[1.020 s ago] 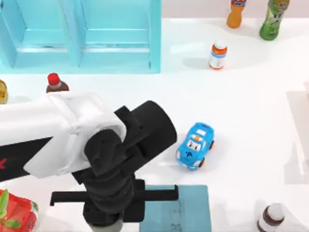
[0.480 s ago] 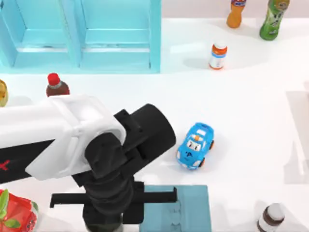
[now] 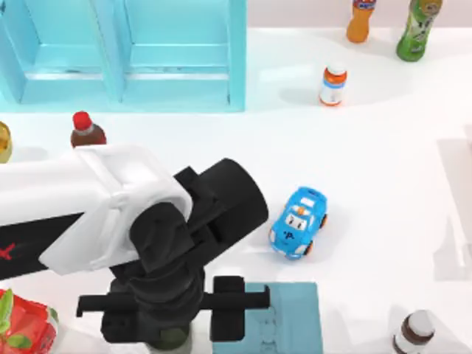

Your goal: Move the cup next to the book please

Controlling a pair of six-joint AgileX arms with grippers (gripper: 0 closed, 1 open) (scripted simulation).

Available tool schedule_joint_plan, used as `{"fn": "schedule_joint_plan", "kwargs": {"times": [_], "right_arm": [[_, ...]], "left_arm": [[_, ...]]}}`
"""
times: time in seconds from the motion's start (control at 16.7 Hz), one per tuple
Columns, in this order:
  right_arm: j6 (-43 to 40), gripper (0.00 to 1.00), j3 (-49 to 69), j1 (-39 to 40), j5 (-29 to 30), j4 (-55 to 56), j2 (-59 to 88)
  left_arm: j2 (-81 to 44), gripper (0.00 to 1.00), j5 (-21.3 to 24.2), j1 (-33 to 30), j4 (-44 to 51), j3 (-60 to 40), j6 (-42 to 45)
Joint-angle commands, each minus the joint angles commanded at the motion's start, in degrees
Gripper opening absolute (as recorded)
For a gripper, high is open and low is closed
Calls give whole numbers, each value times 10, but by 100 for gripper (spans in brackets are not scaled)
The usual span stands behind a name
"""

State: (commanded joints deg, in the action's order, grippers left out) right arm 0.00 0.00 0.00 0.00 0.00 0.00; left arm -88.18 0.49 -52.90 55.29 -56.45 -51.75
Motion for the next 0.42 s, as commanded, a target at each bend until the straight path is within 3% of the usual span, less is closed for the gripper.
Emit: {"fn": "schedule_joint_plan", "kwargs": {"times": [0.12,0.42], "right_arm": [[0,100,0,0,0,0,0],[0,100,0,0,0,0,0]], "left_arm": [[0,100,0,0,0,0,0],[0,100,0,0,0,0,0]]}}
